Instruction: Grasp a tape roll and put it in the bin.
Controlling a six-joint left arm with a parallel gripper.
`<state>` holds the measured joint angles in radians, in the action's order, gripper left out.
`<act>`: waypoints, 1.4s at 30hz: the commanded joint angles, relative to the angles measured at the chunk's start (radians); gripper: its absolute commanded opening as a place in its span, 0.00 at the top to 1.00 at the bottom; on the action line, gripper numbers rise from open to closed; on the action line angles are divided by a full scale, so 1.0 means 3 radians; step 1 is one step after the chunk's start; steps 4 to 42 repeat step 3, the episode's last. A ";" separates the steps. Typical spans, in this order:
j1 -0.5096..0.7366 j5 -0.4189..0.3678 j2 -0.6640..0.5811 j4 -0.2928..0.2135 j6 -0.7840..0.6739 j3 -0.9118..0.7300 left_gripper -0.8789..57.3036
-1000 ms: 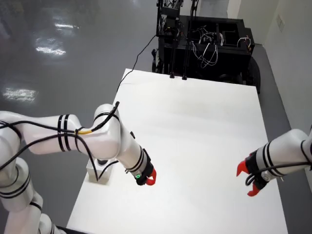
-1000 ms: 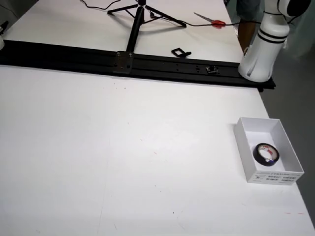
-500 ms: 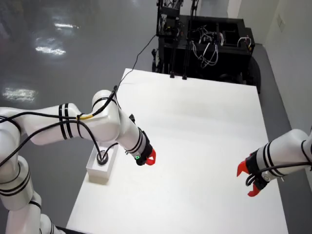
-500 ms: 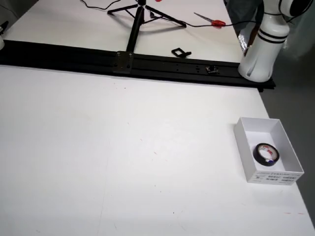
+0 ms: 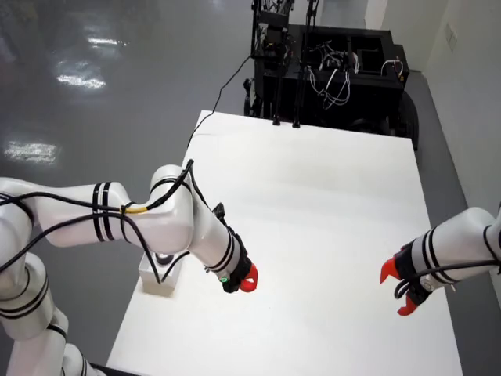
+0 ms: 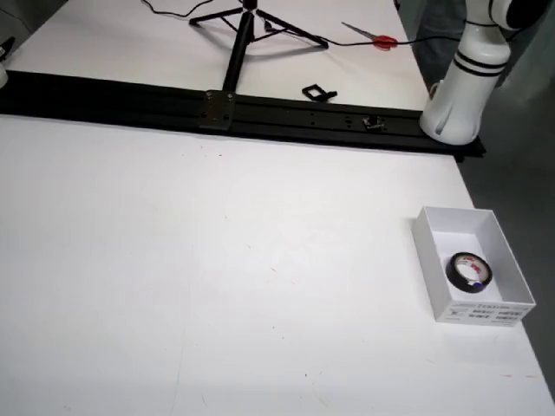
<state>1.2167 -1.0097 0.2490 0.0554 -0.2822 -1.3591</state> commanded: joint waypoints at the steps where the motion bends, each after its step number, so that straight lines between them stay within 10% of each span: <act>1: -0.0292 0.0006 0.0003 0.0005 0.0000 0.0000 0.99; 42: -0.0400 0.0006 0.0003 0.0005 0.0061 0.0000 0.99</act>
